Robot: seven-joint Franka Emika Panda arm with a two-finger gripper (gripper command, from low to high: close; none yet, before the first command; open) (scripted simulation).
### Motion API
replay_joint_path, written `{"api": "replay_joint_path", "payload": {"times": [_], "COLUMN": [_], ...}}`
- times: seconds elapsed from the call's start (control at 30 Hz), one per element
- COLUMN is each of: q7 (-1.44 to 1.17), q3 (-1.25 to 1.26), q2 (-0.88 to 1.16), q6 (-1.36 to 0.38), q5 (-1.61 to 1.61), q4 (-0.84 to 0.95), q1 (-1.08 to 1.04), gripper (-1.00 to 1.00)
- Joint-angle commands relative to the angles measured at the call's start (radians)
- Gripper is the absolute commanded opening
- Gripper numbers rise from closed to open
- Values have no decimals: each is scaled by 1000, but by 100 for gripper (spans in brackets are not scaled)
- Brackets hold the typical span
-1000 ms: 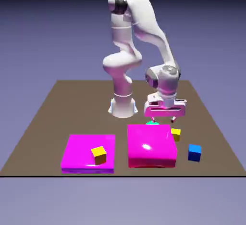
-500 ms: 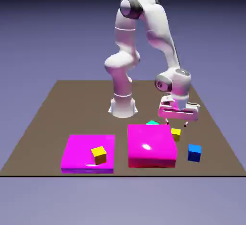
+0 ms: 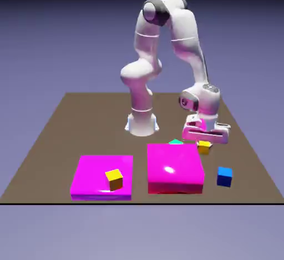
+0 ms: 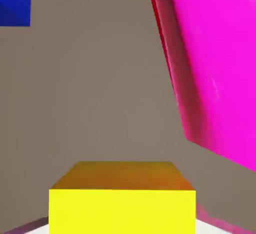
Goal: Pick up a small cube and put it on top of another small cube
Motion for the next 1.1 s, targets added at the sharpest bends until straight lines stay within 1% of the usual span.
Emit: {"api": "replay_joint_path", "payload": {"times": [0.0,0.17,0.33,0.87,1.0,1.07], "q7": [0,66,-26,-722,-896,-957], "q3": [0,44,61,12,-5,-17], "q2": [0,64,94,55,38,22], "q6": [-1,-89,-180,-392,-431,-428], "q5": [0,155,228,130,87,50], "q4": [0,181,317,471,485,460], "q1": [0,-131,-311,-854,-966,-978], "gripper": [-100,-100,-100,-100,-100,-100]}}
